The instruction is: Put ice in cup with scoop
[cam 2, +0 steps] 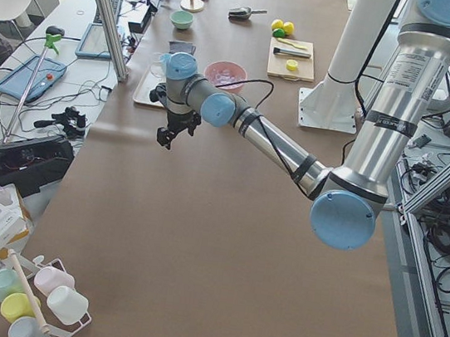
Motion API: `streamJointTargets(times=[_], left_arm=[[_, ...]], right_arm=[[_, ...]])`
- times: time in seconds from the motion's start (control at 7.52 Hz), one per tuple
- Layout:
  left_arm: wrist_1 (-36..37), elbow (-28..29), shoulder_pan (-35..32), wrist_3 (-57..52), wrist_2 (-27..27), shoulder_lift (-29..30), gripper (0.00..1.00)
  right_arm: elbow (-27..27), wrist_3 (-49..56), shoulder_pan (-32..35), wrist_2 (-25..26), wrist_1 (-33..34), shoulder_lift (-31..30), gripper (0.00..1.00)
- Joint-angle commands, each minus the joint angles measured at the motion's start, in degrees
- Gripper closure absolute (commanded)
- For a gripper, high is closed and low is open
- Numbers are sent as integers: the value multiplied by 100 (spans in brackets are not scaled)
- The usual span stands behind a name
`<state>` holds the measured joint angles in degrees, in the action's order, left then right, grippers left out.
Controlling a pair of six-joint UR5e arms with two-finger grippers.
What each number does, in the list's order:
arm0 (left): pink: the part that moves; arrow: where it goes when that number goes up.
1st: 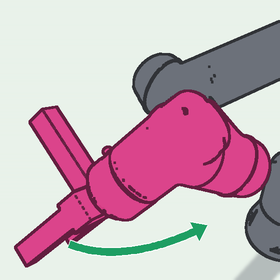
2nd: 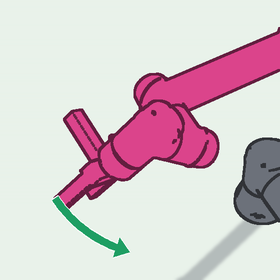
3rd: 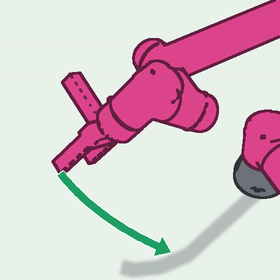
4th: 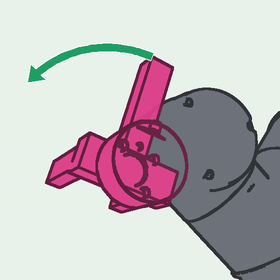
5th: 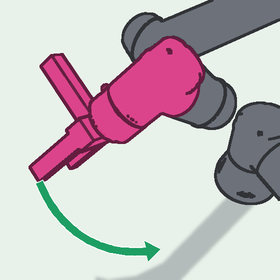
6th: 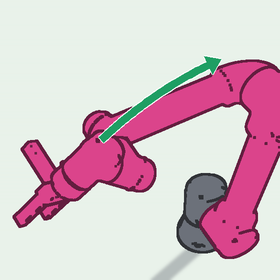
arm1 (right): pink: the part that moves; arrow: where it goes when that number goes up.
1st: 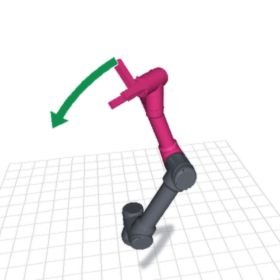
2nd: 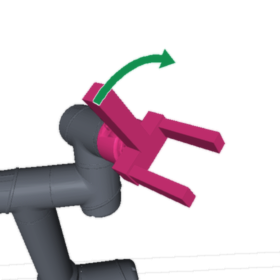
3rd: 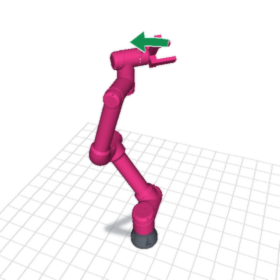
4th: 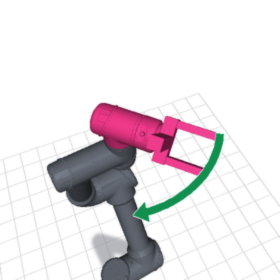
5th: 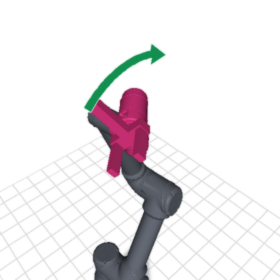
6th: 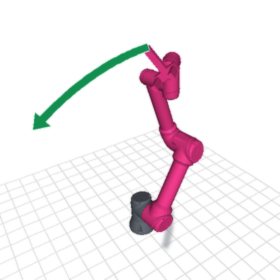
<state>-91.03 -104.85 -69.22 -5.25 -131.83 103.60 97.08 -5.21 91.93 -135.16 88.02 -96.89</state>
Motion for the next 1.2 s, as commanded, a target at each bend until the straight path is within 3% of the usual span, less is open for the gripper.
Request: streamJointTargets(times=[0.0,0.27,0.53,0.67,0.93,1.06], left_arm=[[-766,53,671,-438,280,-181,1],[-793,9,1267,-1424,220,-121,1],[-1562,131,2198,-1444,281,-76,1],[-1654,158,2298,-1435,281,-24,1],[-1664,228,2701,-1444,290,239,2],[-1786,228,2825,-1444,525,336,2]], right_arm=[[91,-119,-17,-19,-4,-5,1],[424,-356,-113,-19,-13,-206,1],[575,-726,-473,-10,-22,-251,1],[576,-883,-631,-10,-474,-417,1],[497,-2444,-1245,164,-2395,-996,1],[401,-2797,-1465,278,-2856,-1146,1]])
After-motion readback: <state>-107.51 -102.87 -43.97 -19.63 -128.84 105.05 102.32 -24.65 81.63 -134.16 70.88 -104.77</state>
